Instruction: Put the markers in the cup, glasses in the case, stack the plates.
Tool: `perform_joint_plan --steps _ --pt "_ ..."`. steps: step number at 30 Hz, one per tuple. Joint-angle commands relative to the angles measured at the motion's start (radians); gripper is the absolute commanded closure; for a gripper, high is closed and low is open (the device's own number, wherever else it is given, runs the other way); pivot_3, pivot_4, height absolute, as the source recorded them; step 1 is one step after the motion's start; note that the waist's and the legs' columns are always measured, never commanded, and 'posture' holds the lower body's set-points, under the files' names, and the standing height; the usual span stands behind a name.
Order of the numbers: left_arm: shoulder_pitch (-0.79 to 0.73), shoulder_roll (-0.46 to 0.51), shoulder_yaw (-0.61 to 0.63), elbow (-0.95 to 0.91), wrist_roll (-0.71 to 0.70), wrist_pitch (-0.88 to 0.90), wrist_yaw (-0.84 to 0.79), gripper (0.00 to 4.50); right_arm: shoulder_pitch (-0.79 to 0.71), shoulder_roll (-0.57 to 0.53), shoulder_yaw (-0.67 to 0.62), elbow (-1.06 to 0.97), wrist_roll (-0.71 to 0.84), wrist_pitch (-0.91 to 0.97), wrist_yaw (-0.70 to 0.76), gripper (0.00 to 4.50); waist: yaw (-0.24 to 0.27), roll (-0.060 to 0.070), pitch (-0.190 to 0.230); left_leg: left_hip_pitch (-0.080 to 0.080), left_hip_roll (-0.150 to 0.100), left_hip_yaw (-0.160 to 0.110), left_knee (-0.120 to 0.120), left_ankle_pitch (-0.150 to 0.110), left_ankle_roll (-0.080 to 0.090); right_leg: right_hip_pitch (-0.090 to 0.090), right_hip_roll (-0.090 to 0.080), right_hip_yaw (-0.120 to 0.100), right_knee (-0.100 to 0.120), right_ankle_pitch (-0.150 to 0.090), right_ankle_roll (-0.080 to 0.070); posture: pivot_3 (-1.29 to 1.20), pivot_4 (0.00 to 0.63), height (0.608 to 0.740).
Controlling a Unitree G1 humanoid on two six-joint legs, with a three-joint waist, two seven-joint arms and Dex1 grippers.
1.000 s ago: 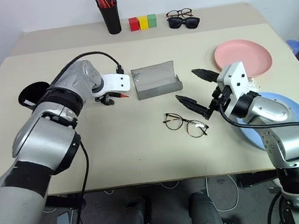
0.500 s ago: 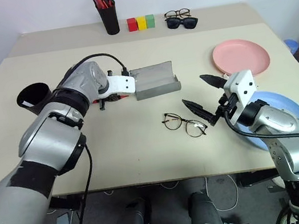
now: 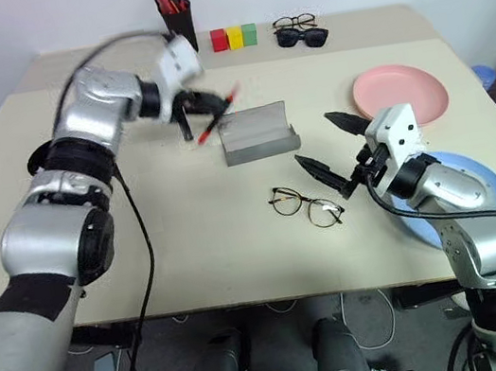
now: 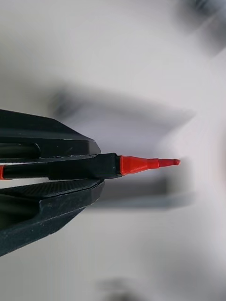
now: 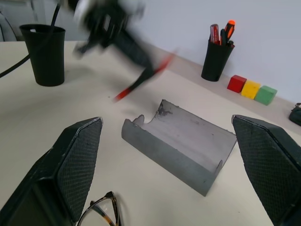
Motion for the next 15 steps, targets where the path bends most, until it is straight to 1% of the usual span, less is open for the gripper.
perform_joint_plan --steps 1,2,4,5,6,8,10,12,15 --pt "0.097 -0.007 0.178 -0.465 -0.114 0.255 0.269 4.45 -0.038 -0.010 -0.021 0.025 0.062 -0.030 0.089 0.00 -0.012 0.000 0.000 0.001 0.000 0.000 0.000 0.000 0.000 0.000 0.000 0.000 0.002 0.000 0.000 0.00 0.150 0.740" --pt "0.136 -0.029 0.229 -0.575 -0.117 0.286 0.387 4.45 -0.048 -0.011 -0.020 0.037 0.073 -0.033 0.113 0.00 -0.016 0.000 0.000 0.002 0.000 -0.001 0.000 0.000 0.000 0.000 0.000 0.001 0.004 0.000 0.000 0.00 0.150 0.740" --pt "0.225 -0.113 0.348 -0.812 -0.080 0.404 0.673 4.45 -0.077 -0.011 -0.017 0.062 0.115 -0.022 0.172 0.00 -0.018 0.000 0.000 0.007 0.000 0.000 0.000 0.000 0.000 0.003 0.000 0.002 0.006 0.000 0.000 0.00 0.150 0.740" --pt "0.265 -0.155 0.386 -0.913 -0.050 0.436 0.795 4.45 -0.095 -0.010 -0.013 0.077 0.133 -0.017 0.200 0.00 -0.020 0.000 0.000 0.009 0.000 0.000 0.000 0.000 0.000 0.004 0.000 0.002 0.007 -0.001 0.001 0.00 0.150 0.740" --pt "0.312 -0.180 0.399 -1.005 -0.029 0.452 0.867 4.45 -0.111 -0.009 -0.007 0.089 0.150 -0.010 0.229 0.00 -0.021 0.001 0.000 0.010 0.000 0.000 0.000 0.000 0.000 0.005 0.000 0.003 0.007 -0.001 0.001 0.00 0.150 0.740" --pt "0.404 -0.189 0.378 -1.136 0.027 0.486 0.948 4.45 -0.143 -0.009 0.013 0.119 0.173 0.002 0.292 0.00 -0.021 0.001 0.000 0.013 0.000 0.000 -0.001 0.000 0.000 0.007 0.001 0.004 0.007 -0.001 0.001 0.00 0.150 0.740" --pt "0.483 -0.181 0.357 -1.204 0.081 0.521 1.018 4.45 -0.180 0.000 0.039 0.161 0.163 -0.012 0.339 0.00 -0.018 0.001 0.000 0.015 0.001 0.000 -0.001 0.000 0.000 0.009 0.002 0.003 0.007 -0.001 0.001 0.00 0.150 0.740" --pt "0.552 -0.164 0.337 -1.230 0.125 0.511 1.075 4.45 -0.220 0.016 0.061 0.209 0.152 -0.025 0.376 0.00 -0.013 0.000 -0.001 0.015 0.001 0.000 0.000 0.000 0.000 0.010 0.002 0.003 0.007 -0.001 0.000 0.00 0.150 0.740" --pt "0.594 -0.140 0.332 -1.207 0.167 0.500 1.151 4.45 -0.269 0.038 0.088 0.268 0.129 -0.048 0.405 0.00 -0.004 0.000 0.000 0.015 0.000 0.000 0.000 0.000 0.000 0.011 0.002 0.003 0.006 -0.001 0.000 0.00 0.150 0.740"
